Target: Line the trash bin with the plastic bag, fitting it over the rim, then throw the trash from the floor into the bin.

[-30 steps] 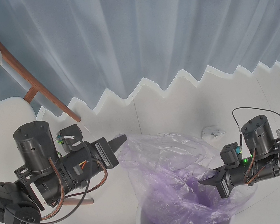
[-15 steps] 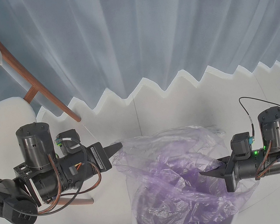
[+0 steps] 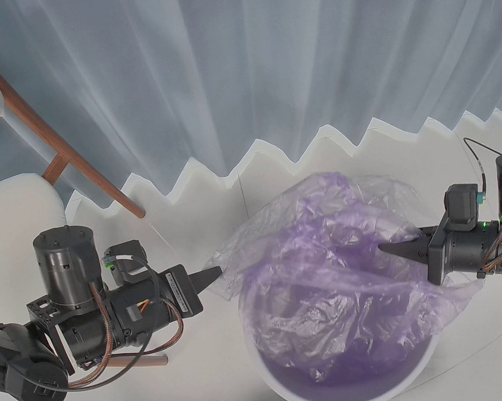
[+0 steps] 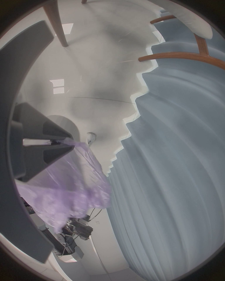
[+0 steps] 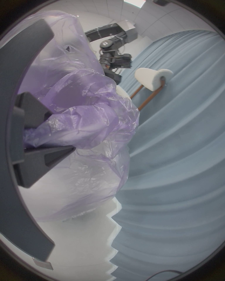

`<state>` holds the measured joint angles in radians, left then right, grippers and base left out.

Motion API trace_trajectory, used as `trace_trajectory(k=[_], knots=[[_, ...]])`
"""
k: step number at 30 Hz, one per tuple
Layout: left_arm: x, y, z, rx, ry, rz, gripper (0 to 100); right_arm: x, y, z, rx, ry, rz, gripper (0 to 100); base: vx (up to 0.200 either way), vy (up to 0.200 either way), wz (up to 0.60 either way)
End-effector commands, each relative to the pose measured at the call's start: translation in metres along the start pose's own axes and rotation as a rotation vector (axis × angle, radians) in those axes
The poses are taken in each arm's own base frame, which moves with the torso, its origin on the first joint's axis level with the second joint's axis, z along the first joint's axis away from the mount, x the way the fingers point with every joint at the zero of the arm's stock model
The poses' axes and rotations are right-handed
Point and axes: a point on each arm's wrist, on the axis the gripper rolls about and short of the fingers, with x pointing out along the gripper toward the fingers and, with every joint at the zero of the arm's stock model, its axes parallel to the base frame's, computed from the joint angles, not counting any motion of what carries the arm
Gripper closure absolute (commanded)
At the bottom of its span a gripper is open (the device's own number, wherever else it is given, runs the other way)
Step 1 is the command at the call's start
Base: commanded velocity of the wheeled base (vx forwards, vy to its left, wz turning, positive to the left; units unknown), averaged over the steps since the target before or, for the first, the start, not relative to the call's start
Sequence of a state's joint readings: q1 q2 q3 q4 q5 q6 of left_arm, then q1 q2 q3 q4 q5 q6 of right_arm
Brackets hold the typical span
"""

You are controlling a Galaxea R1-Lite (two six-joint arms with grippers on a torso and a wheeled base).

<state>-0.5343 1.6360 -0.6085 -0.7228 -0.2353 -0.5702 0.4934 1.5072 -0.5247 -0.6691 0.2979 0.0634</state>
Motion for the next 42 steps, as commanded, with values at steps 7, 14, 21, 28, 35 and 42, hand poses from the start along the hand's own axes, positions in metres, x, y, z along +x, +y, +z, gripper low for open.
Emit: trace_trajectory(k=[7,14,21,28,35,42], knots=[[0.0,-0.002,-0.005,0.004,0.023,-0.005,100,0.0,-0.002,0.024,0.11,-0.113,0.0,100,0.0,0.0,0.0],[0.0,-0.004,-0.009,0.008,0.037,-0.011,100,-0.003,-0.002,0.021,0.136,-0.111,-0.003,100,0.0,0.0,0.0],[0.0,-0.006,-0.009,0.012,0.03,-0.019,100,-0.004,-0.003,0.02,0.129,-0.168,0.0,100,0.0,0.0,0.0],[-0.008,-0.017,-0.013,0.03,0.025,-0.043,100,-0.007,-0.002,0.027,0.202,-0.226,0.018,100,0.0,0.0,0.0],[-0.015,-0.021,-0.012,0.034,0.013,-0.057,100,-0.004,-0.003,0.027,0.183,-0.255,-0.004,100,0.0,0.0,0.0],[-0.016,-0.02,-0.011,0.033,0.007,-0.054,0,0.001,-0.016,0.027,0.183,-0.288,-0.042,100,0.0,0.0,0.0]])
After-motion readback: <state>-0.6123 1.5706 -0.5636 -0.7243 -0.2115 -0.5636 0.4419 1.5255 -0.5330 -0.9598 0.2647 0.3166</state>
